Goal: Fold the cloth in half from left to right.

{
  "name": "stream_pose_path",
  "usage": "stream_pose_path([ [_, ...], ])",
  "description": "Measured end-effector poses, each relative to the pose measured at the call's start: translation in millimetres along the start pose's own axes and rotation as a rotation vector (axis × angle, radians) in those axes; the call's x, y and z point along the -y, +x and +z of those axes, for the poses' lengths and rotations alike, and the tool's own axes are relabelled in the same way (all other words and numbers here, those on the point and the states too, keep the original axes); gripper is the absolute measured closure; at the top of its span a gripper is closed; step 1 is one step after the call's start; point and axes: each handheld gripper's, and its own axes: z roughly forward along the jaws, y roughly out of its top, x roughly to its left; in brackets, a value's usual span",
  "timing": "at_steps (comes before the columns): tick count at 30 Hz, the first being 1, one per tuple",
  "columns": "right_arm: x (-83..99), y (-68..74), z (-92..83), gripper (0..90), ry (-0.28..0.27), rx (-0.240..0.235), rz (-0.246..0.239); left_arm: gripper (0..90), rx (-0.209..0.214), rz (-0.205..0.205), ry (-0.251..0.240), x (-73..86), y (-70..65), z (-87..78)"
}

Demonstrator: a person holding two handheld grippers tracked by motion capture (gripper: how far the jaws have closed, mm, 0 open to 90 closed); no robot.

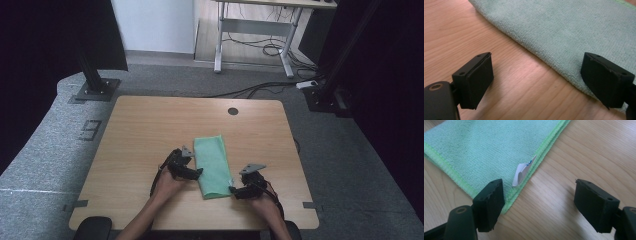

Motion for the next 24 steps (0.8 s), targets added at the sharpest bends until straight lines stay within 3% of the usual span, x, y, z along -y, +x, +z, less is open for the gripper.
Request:
stream_pose_path([
  [12, -16.3, 18.8, 18.0, 17.8, -0.022, -0.009, -0.017, 11.2, -0.019, -0.019, -0.005, 5.2, 26.3, -5.2],
  [24, -33.3, 26.3, 34.1, 16.8, -0.034, -0.018, -0.03, 11.2, -0.043, -0.05, -0.003, 3.5, 48.1, -4.6],
])
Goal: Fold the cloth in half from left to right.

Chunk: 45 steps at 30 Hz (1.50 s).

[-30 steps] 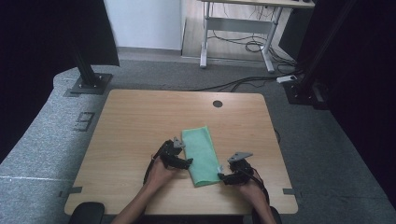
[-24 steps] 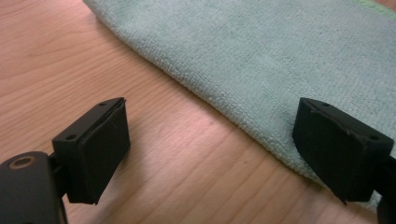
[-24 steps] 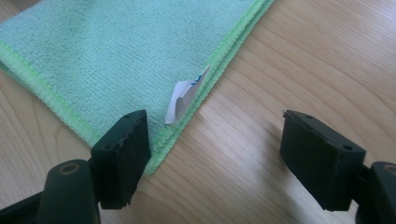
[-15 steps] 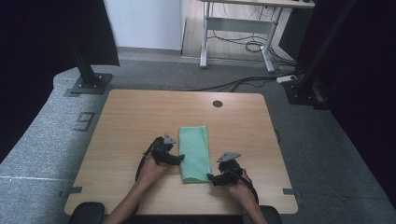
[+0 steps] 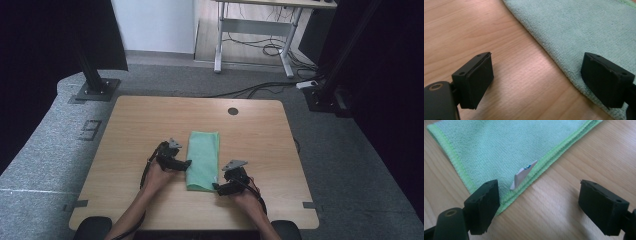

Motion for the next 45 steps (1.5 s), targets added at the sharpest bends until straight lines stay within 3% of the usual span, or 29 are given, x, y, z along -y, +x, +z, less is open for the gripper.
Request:
stream_pose_path([
  [11, -12.6, -2.9, 12.2, 17.4, -0.01, 0.006, 0.016, 11.1, -0.03, -0.028, -0.006, -4.4, 14.1, 4.2],
  [21, -14.2, -4.4, 12.8, 19.5, -0.011, -0.003, 0.001, 11.2, -0.018, -0.028, -0.013, -3.9, 14.9, 3.7],
  [25, -14.6, -3.8, 11.2, 20.1, -0.018, -0.001, -0.019, 10.5, -0.015, -0.048, -0.022, -3.0, 14.0, 0.6],
  [33, -16.5, -3.0, 0.9, 16.5, -0.04, -0.01, -0.032, 9.9, 0.035, 0.007, -0.044, 4.4, 0.4, -24.7],
  [45, -11.7, -9.4, -23.6, 12.8, -0.065, 0.007, -0.031, 8.1, 0.088, 0.028, -0.07, 25.0, -13.7, -68.3],
])
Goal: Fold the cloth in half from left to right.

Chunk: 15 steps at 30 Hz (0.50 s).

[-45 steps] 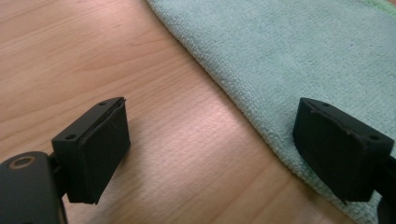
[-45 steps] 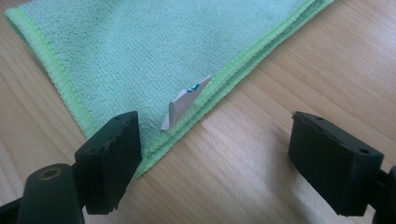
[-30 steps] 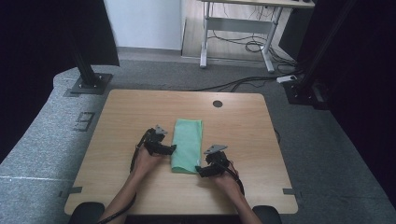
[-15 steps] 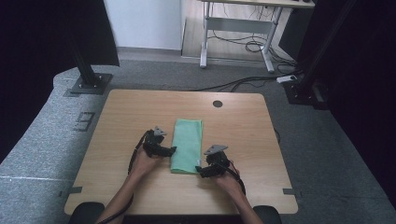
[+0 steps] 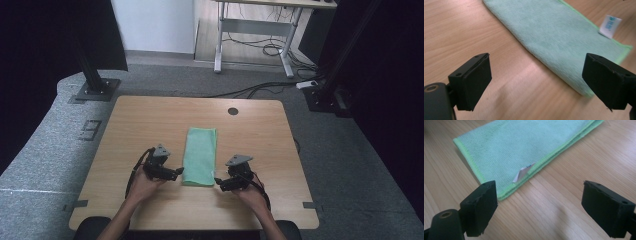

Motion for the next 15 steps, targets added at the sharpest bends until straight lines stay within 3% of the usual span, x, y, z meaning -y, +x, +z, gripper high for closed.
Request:
stream_pose_path([
  [6, 8.6, -5.1, -10.8, 8.1, 0.006, 0.018, 0.006, 4.8, -0.029, 0.03, 0.026, 13.4, -6.8, -8.3],
  [15, 24.4, -13.0, -19.8, 2.6, 0.009, 0.041, 0.034, 0.9, -0.055, 0.026, 0.051, 33.6, -9.2, -16.8],
])
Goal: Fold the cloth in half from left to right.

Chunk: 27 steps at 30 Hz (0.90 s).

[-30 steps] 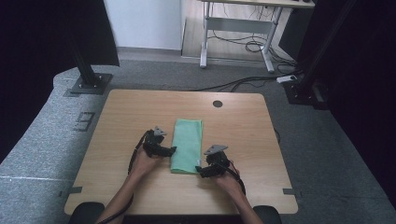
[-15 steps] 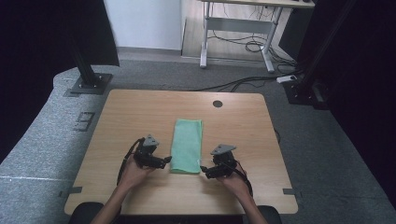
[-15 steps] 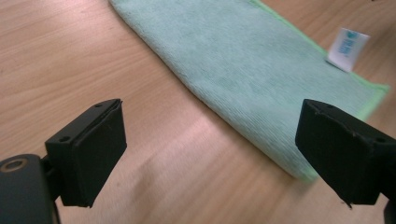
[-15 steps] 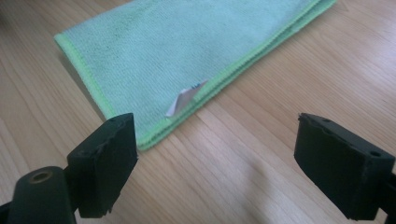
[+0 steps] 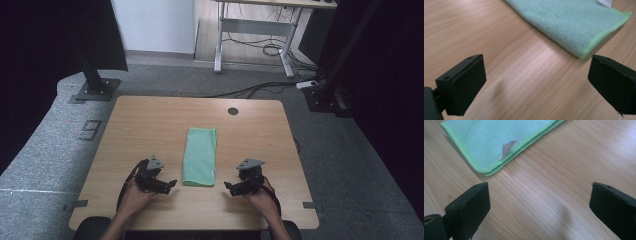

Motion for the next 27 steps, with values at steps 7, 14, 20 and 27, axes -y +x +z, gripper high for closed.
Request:
stream_pose_path([
  [7, 9.5, -2.9, 3.9, 1.3, 0.016, 0.008, 0.01, 0.0, -0.012, -0.007, 0.01, 10.0, 2.6, 0.5],
  [14, 18.3, -7.0, 9.1, 0.7, 0.025, 0.01, 0.023, 0.0, -0.015, -0.008, 0.046, 17.1, 4.1, 9.5],
  [20, 24.4, -9.8, 15.1, 0.7, 0.033, 0.012, 0.033, 0.0, -0.009, -0.006, 0.051, 18.1, 2.4, 13.2],
  [27, 27.4, -10.6, 18.6, 0.0, 0.001, 0.01, 0.045, 0.0, -0.007, -0.007, 0.052, 17.4, 2.6, 14.1],
])
